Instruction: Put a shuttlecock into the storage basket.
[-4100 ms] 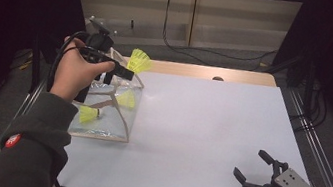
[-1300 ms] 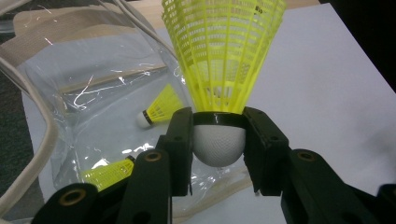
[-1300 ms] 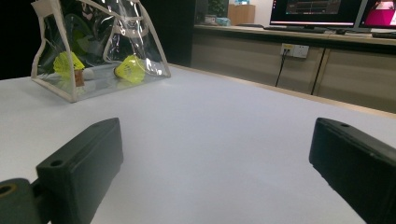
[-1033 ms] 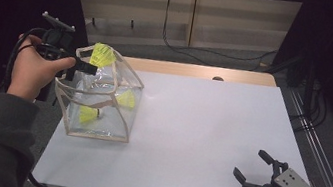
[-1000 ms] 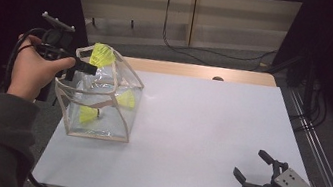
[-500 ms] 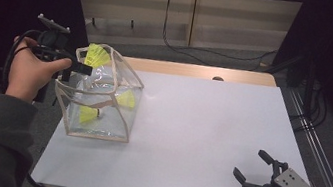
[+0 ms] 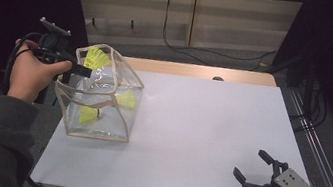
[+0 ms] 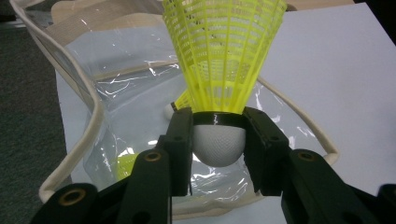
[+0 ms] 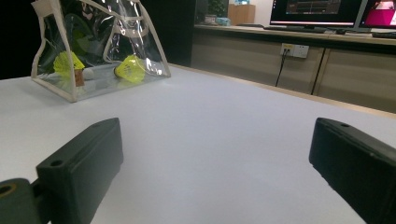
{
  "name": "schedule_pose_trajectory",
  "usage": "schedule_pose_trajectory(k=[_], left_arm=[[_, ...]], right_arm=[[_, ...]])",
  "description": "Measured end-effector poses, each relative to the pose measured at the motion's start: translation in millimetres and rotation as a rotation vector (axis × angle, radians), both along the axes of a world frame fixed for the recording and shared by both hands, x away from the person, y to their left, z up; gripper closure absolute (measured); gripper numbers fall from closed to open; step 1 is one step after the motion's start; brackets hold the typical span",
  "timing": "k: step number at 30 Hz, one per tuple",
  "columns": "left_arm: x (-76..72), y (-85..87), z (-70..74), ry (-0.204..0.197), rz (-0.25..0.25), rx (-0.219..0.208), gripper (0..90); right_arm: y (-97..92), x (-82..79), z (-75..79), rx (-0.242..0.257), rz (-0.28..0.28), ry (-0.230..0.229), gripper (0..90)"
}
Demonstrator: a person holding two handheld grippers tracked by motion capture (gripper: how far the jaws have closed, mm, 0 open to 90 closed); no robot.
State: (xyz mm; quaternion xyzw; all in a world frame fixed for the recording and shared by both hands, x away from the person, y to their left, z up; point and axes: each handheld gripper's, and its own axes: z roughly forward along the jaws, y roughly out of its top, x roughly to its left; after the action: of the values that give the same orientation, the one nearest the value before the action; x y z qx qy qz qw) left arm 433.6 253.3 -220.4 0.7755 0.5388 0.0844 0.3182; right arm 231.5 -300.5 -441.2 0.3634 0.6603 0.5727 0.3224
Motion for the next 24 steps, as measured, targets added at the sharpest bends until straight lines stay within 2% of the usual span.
schedule_pose_trajectory(k=[24], left_arm=[[1.9, 2.3, -17.1, 0.032, -0.003, 0.01, 64.5]], right_arm=[[-0.3, 0.0, -0.1, -0.007, 0.003, -0.001, 2.7]])
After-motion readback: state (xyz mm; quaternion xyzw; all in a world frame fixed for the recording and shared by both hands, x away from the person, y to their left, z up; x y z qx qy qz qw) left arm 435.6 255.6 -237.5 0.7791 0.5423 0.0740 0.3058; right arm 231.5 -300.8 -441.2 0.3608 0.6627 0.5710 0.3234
